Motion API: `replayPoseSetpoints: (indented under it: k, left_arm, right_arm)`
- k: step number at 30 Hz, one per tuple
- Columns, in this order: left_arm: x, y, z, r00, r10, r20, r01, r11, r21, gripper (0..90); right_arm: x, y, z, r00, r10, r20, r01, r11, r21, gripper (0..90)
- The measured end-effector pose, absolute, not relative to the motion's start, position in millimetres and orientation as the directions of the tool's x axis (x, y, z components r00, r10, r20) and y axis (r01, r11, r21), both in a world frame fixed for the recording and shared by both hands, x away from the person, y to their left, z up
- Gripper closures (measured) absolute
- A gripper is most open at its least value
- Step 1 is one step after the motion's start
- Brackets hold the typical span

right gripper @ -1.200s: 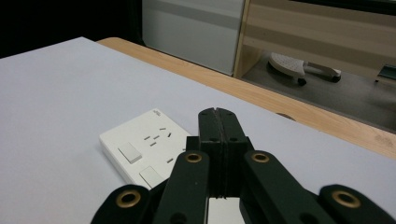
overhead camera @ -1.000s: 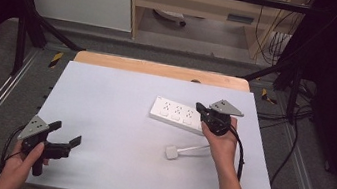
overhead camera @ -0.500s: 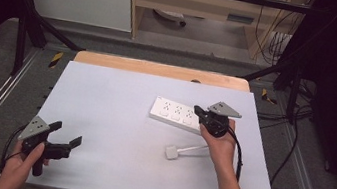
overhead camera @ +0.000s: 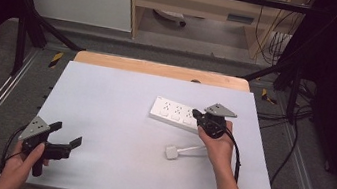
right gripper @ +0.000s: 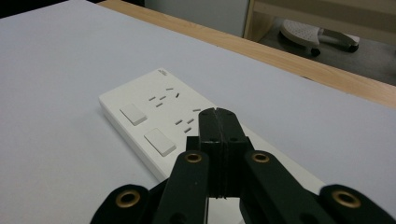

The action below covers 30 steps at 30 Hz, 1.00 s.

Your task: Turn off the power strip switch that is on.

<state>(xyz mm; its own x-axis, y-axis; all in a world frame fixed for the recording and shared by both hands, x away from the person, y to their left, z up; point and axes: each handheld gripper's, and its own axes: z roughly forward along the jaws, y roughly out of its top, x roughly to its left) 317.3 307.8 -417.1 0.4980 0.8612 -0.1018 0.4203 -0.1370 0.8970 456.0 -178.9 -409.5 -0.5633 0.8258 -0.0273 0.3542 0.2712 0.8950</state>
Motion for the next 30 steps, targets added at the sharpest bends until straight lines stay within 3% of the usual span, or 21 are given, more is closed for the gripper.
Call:
replayPoseSetpoints:
  k: [30]
  left_arm:
    - [317.8, 307.5, -417.9, 0.493, 0.863, -0.110, 0.426, -0.129, 0.896, 5.3]
  right_arm:
    - [462.0, -175.9, -427.0, -0.565, 0.825, 0.000, 0.412, 0.282, 0.866, 90.0]
